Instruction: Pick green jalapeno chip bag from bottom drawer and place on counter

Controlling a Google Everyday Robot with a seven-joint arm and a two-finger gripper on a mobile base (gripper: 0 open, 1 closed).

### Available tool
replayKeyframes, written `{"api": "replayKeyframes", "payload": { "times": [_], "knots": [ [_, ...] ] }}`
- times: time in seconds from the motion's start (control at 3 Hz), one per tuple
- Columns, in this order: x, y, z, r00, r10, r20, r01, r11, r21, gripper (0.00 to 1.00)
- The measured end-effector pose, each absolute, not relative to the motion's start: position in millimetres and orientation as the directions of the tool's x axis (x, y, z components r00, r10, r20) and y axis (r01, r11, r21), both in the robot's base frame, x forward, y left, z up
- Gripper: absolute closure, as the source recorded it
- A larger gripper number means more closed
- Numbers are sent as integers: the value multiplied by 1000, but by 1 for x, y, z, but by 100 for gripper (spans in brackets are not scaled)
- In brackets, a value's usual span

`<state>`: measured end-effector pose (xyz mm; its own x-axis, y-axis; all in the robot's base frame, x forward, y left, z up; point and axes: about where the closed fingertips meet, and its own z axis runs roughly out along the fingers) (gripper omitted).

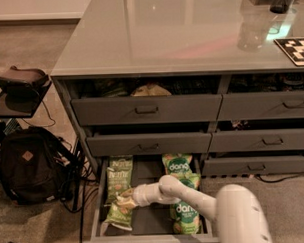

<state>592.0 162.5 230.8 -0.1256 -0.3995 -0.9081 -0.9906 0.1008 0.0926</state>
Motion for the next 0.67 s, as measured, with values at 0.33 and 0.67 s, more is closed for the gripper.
{"api": "replayKeyframes", "payload": {
  "times": [0.33,0.67],
  "knots": [
    [570,125,302,-16,-351,-936,-997,73,-11,100],
    [540,99,371,127,-338,-933,-989,28,-145,100]
  ]
}}
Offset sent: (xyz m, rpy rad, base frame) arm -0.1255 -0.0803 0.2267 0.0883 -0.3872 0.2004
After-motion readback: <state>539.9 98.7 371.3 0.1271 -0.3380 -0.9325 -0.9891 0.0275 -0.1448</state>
